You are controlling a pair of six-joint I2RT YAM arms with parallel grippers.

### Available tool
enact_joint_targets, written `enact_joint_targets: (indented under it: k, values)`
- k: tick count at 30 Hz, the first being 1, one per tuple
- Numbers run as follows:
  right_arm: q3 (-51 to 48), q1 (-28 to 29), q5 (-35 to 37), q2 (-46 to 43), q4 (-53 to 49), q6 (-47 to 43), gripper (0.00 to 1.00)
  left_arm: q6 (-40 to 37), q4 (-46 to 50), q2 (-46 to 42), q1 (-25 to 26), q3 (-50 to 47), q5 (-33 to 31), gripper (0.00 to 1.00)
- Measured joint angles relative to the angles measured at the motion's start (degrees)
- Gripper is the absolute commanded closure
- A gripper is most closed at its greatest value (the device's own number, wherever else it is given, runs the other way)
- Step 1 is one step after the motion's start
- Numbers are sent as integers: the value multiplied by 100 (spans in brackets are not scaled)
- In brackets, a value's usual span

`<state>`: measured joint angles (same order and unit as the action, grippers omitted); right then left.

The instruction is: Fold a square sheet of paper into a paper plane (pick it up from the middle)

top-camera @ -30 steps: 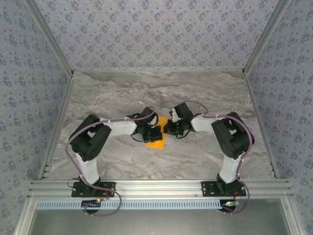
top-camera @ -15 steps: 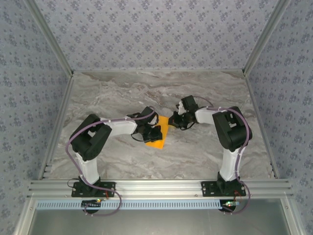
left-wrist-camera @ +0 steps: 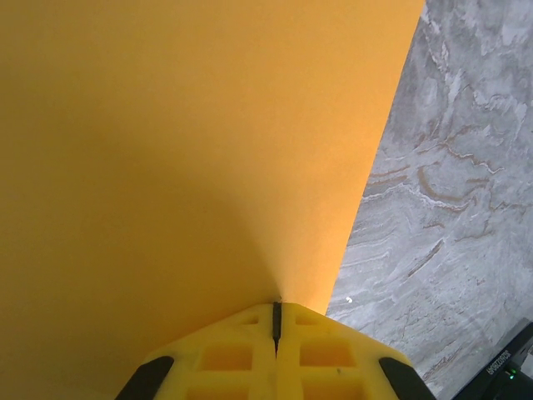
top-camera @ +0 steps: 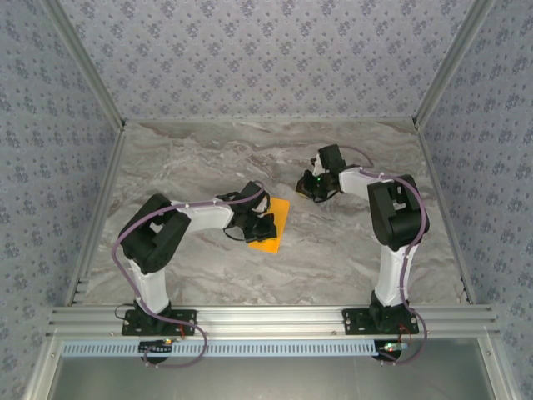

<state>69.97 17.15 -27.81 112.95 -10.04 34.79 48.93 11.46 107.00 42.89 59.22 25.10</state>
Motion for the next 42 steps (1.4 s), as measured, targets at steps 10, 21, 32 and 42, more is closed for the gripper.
enact_joint_targets:
  k: [10,21,32,42]
  values:
    - [-439,717,-173,-271,39,-101,100,-50,87,4,33,74,-39,100]
    - [-463,634,-269,0,59,-205,100,-238,-140,-114,74,92,-109,100]
    - [-463,623,-308,20,63,-295,100,-232,-776,162,74,337,-55,100]
    - [-474,590,-334,26,76,-295,100,-232,-1176,334,68,48,131,100]
